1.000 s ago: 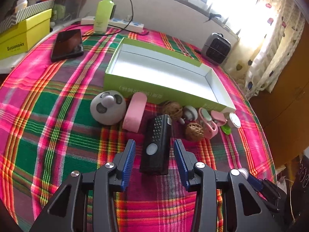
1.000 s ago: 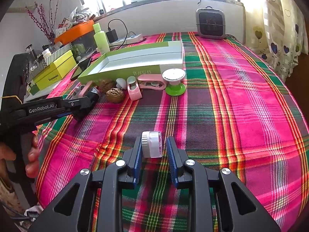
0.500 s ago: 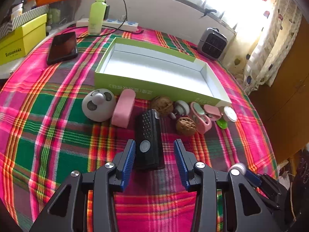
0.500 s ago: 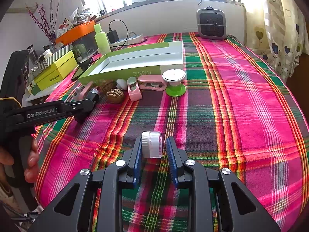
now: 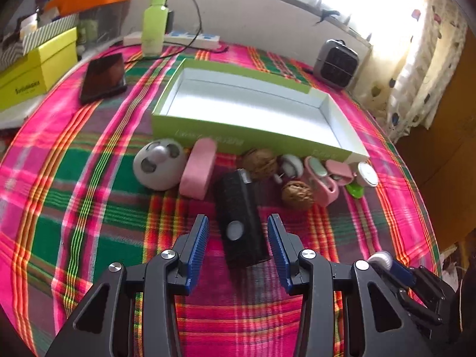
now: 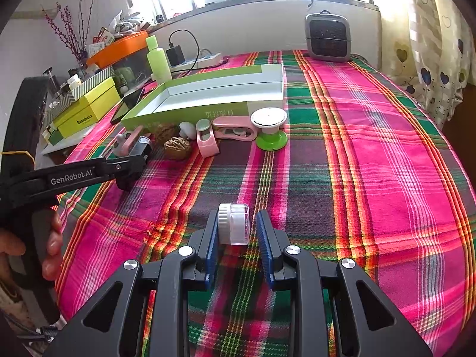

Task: Organize objects
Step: 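Lift the black device with the left gripper while the right keeps the white jar, then carry the black device and white jar over the box tray with both grippers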

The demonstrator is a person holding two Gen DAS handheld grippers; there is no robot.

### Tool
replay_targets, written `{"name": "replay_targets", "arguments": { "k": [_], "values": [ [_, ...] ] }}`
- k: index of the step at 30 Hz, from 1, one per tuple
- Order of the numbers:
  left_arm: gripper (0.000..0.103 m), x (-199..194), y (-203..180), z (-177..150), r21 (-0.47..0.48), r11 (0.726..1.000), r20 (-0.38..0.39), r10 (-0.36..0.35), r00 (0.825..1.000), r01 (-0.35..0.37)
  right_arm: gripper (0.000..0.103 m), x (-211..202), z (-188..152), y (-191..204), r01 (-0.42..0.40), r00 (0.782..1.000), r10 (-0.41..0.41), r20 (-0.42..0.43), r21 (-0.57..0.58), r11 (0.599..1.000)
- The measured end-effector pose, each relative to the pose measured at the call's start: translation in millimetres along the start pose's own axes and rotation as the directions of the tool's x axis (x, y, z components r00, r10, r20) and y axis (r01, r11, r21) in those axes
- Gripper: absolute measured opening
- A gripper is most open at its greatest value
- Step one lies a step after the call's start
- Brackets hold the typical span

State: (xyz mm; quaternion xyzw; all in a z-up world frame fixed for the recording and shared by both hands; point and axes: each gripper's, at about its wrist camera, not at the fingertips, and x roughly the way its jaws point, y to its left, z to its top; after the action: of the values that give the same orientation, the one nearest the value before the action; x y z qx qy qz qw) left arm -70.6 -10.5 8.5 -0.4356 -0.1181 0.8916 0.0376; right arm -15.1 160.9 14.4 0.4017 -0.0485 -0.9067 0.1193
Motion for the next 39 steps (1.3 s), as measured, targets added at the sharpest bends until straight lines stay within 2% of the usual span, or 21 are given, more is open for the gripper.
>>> {"name": "replay_targets", "arguments": {
  "k": [5,11,16,21,39],
  "values": [
    [0.039,1,-1,1,0.007,1.0,0.001,0.016,1.0,-0.016,0.026,1,1,1,0.004,1.0,-0.004,0.001,-0.01,1.0],
    [0.039,7,-7,5,0.058,0.997,0.01,0.052,0.999,-0.053,0.026,4,4,2,0.012,1.0,-0.012,0.001,-0.019,1.0],
    [0.039,9,-9,6,0.081,0.994,0.018,0.067,0.998,-0.068,0.023,6,5,5,0.01,1.0,-0.01,-0.008,-0.038,0.999],
    [0.028,8,-9,5,0.083,0.994,0.015,0.076,0.997,-0.077,0.022,7,8,7,0.008,1.0,-0.008,-0.014,-0.047,0.999],
    [0.027,6,-10,4,0.084,0.995,0.012,0.061,0.998,-0.062,0.02,10,13,13,0.006,1.0,-0.007,-0.015,-0.057,0.998]
  ]
}}
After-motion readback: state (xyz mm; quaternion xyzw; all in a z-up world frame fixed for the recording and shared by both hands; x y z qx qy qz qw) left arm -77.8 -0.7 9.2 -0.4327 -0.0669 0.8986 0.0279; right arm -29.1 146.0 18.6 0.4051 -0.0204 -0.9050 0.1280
